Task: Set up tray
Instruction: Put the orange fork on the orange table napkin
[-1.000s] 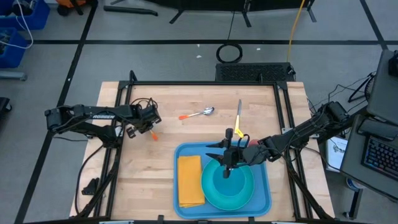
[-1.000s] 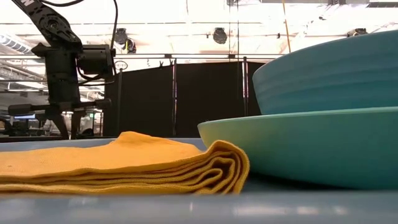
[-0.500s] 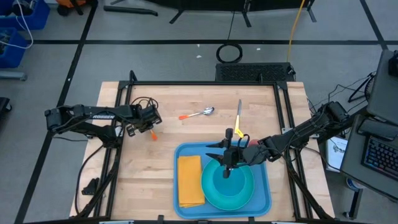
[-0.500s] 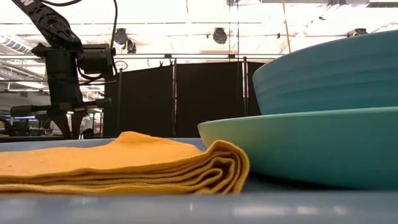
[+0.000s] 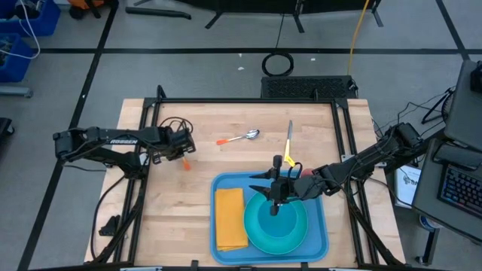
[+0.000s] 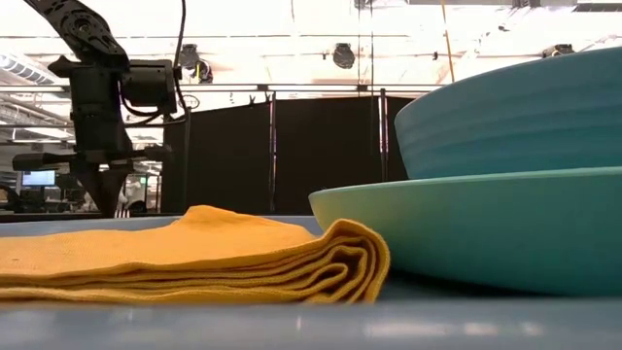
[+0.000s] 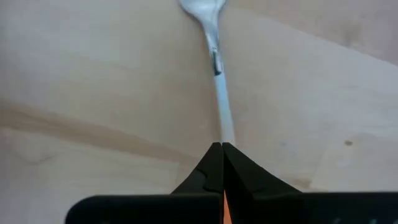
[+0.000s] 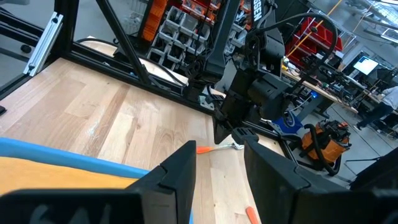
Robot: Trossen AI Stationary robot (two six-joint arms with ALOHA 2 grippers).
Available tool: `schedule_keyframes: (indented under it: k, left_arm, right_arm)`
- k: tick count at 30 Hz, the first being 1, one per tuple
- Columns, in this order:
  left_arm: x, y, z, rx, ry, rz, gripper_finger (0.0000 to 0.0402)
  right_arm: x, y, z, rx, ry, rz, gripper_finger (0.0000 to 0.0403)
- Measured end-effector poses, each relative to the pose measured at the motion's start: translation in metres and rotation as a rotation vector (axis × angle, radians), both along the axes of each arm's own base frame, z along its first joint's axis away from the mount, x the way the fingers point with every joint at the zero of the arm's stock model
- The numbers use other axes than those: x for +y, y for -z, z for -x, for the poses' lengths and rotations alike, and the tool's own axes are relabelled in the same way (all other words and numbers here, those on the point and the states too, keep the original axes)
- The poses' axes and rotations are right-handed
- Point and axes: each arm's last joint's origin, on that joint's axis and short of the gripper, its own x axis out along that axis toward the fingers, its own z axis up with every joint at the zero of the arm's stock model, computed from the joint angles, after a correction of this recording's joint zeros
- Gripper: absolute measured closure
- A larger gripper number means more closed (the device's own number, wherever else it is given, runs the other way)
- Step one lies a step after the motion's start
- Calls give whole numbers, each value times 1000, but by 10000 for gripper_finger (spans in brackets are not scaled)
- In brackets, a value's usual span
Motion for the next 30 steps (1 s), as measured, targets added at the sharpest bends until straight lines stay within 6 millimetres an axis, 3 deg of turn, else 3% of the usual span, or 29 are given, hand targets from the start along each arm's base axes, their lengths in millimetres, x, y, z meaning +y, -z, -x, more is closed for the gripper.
schedule_keyframes:
  k: [6, 22, 30]
  left_arm:
    - [1, 0, 3, 8, -60, 29, 396]
    - [16, -1, 3, -26, -79, -32, 264]
    - [22, -1, 7, -6, -104, -36, 233]
  right_arm:
    - [0, 0, 0, 0, 0, 0, 277]
    - [0, 0, 0, 0, 0, 0, 277]
    - [0, 0, 0, 0, 0, 0, 277]
